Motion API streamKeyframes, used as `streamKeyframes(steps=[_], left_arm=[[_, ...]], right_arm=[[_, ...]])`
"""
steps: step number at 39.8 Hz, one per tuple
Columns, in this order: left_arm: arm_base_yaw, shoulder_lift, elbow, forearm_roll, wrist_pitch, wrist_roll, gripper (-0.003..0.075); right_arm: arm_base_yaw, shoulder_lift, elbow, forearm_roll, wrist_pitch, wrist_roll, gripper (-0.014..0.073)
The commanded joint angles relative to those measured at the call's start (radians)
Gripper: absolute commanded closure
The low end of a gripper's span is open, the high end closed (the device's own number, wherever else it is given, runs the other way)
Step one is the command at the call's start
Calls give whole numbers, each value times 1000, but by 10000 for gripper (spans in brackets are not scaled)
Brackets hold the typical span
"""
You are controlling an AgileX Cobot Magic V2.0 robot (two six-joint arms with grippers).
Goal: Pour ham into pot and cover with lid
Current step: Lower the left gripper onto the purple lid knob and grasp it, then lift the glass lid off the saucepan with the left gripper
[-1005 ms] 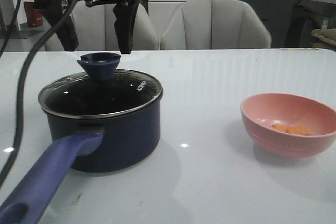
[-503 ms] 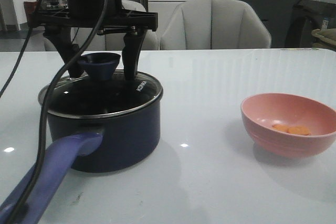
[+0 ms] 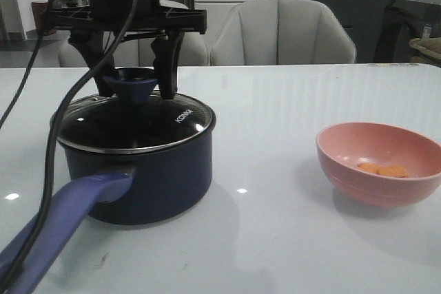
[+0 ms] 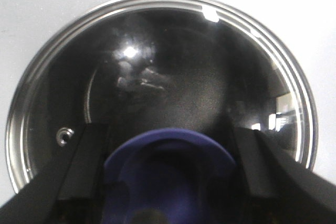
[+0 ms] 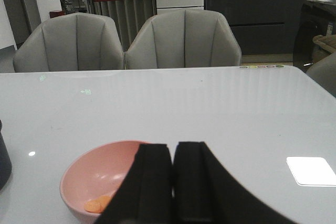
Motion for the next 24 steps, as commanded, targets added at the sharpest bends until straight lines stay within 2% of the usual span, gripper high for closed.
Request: streamKeyframes(steps=[1, 8, 24], left_arm=[[-5, -52, -24, 3, 55, -6, 599], [-5, -56, -32, 14, 67, -4, 599], [17, -73, -143, -65, 66, 87, 599]], right_arm=[[-4, -20, 8, -12, -88, -3, 449], [-4, -20, 8, -12, -88, -3, 449], [-4, -20, 8, -12, -88, -3, 449]])
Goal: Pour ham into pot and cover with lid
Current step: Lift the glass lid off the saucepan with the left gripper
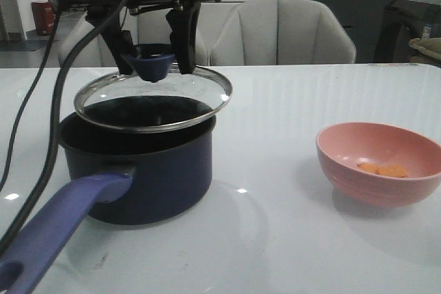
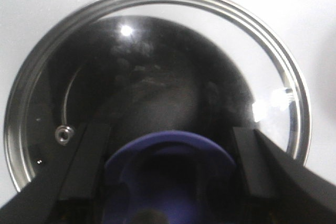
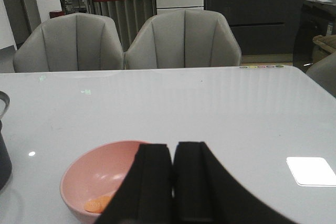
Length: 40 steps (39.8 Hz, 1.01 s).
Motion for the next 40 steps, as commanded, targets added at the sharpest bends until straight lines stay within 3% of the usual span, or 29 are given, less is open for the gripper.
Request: streamKeyframes(steps=[1, 10, 23, 32, 40], left_arm=[[24, -78, -40, -11, 46, 27, 599], [147, -157, -1, -29, 46, 128, 599], [434, -291, 244, -18, 27, 276, 600], [588, -315, 428, -58, -93, 352, 599], [643, -315, 614, -79, -321, 386, 596]], right_arm=[[-4, -20, 8, -12, -88, -3, 449], [-4, -20, 8, -12, -88, -3, 449], [-4, -20, 8, -12, -88, -3, 449], [-4, -20, 8, -12, -88, -3, 449], [-4, -20, 8, -12, -88, -3, 449]])
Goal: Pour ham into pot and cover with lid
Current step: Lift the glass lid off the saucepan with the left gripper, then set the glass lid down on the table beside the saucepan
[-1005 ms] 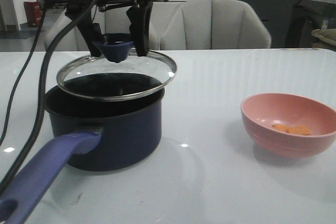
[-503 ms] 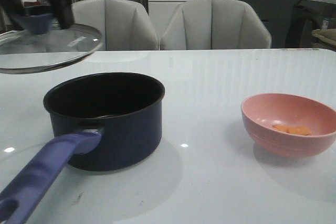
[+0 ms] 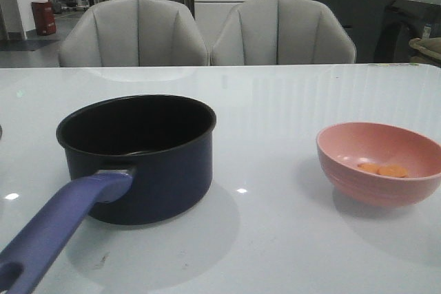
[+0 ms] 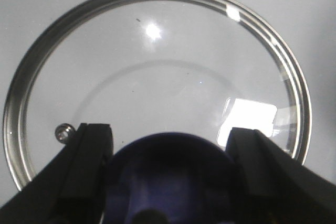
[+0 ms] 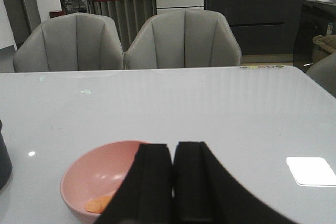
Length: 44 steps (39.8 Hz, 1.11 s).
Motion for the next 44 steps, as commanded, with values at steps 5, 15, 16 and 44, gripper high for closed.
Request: streamKeyframes(steps=[5, 15, 16, 44], left_arm=[[26, -21, 76, -91, -207, 49, 591], [26, 80, 76, -146, -207, 83, 470], [26, 84, 76, -148, -207, 83, 437], [20, -190, 92, -156, -195, 125, 210]], right_arm=[[-4, -20, 8, -12, -88, -3, 449], [-4, -20, 8, -12, -88, -3, 449], [-4, -20, 8, -12, -88, -3, 449], [-4, -20, 8, -12, -88, -3, 449]])
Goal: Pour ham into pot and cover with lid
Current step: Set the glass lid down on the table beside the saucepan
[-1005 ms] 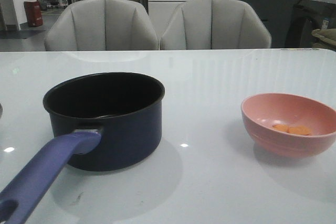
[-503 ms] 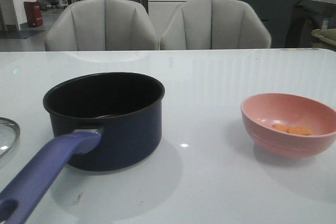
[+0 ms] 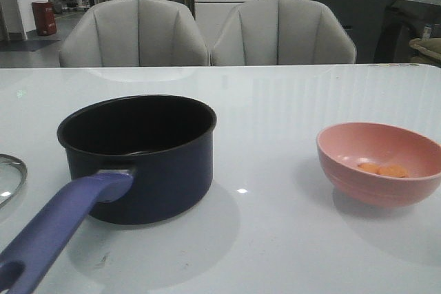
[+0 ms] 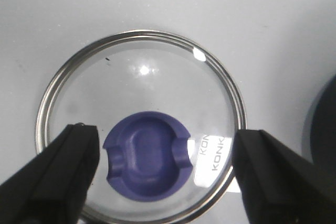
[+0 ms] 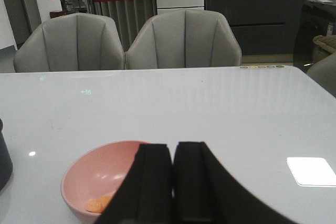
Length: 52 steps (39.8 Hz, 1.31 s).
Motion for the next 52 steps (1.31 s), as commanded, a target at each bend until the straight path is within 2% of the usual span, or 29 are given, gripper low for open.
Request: streamKeyframes(steps=[1, 19, 29, 40, 48, 52], left_arm=[[-5, -153, 37, -15, -51, 9, 218], [-17, -792, 437, -87, -442, 9, 318], [-212, -1082, 637, -19, -649, 9, 326], [-314, -1300, 789, -7, -822, 9, 327], [-352, -1350, 876, -7, -966, 9, 326], [-370, -1352, 886, -7, -983, 9, 326]], right_arm=[[-4, -20, 8, -12, -88, -3, 449], [-4, -19, 8, -12, -88, -3, 449], [-4, -19, 8, -12, -88, -3, 449], [-4, -19, 8, -12, -89, -3, 449], [-4, -19, 7, -12, -136, -3, 449], [-4, -18, -3, -11, -160, -1, 449]])
